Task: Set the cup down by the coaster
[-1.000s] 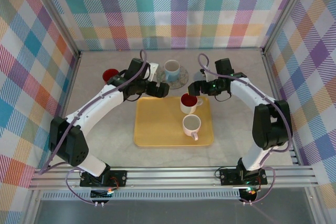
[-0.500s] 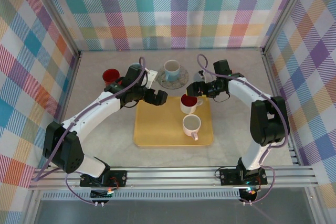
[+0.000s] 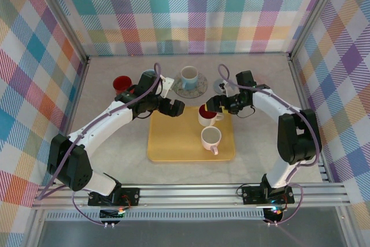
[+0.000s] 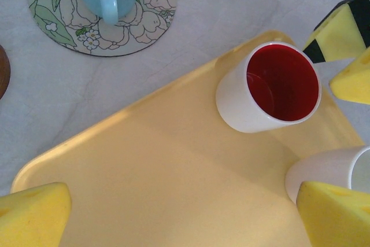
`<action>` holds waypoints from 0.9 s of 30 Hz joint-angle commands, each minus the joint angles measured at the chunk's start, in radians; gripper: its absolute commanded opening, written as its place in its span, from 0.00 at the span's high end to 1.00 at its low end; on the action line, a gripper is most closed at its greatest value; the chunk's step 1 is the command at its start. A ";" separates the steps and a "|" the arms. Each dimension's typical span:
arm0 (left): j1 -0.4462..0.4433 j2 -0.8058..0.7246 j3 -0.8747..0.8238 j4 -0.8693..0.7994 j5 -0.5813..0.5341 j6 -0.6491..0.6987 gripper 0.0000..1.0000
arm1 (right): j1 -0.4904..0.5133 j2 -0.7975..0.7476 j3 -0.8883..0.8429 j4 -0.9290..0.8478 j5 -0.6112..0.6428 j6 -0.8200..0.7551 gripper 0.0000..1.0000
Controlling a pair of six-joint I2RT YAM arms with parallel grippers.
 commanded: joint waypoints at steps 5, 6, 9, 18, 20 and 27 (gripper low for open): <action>-0.006 -0.011 -0.016 0.002 0.025 0.021 0.00 | 0.012 -0.063 -0.034 -0.040 -0.042 -0.015 0.02; -0.006 -0.013 -0.018 0.000 0.025 0.023 0.00 | 0.013 -0.072 -0.036 -0.047 -0.030 -0.020 0.02; -0.007 -0.015 -0.022 -0.003 0.027 0.029 0.00 | 0.013 -0.102 -0.041 -0.056 0.035 -0.034 0.02; -0.012 -0.042 -0.037 -0.012 0.030 0.065 0.00 | 0.016 -0.226 -0.033 -0.153 0.215 -0.132 0.03; -0.012 -0.049 -0.039 -0.014 0.032 0.073 0.00 | 0.019 -0.250 -0.027 -0.196 0.239 -0.158 0.02; -0.018 -0.090 -0.063 -0.005 0.044 0.097 0.00 | 0.076 -0.380 -0.041 -0.315 0.326 -0.186 0.02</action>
